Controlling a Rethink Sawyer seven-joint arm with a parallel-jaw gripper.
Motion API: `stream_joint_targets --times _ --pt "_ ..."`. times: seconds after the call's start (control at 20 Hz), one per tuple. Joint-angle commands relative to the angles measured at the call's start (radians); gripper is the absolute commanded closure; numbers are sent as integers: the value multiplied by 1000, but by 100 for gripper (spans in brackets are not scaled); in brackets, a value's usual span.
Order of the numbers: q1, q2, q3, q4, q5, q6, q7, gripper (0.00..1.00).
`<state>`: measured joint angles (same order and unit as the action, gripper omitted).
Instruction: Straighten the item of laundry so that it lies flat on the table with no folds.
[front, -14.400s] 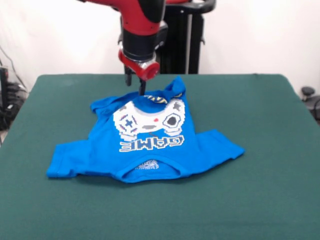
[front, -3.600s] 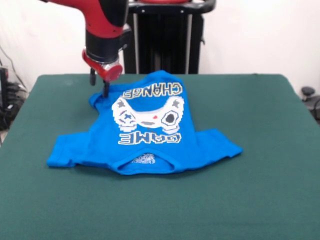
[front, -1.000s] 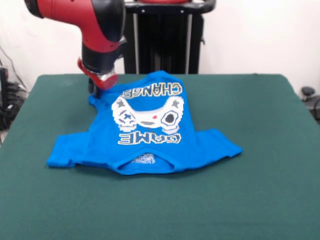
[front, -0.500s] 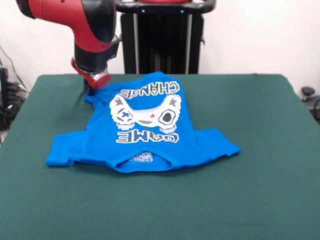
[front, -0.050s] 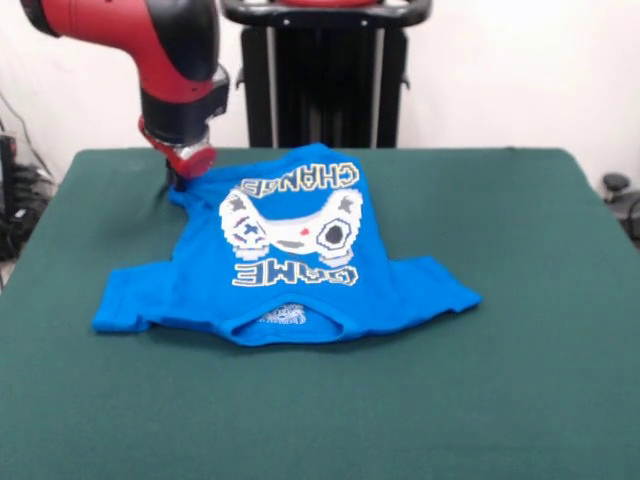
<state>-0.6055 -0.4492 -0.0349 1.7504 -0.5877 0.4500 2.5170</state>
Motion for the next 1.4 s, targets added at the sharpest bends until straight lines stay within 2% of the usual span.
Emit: stream_joint_targets --times 0.05,0.35,0.8,1.15,1.4 --pt "-213 151 224 -17 -125 -124 -294 100" --pt "-317 123 315 24 -163 -85 -335 100" --pt "-333 76 361 46 -214 -25 -285 100" --pt "-333 -35 381 87 -227 31 -276 100" --pt "-397 -129 423 125 -200 103 -348 100"
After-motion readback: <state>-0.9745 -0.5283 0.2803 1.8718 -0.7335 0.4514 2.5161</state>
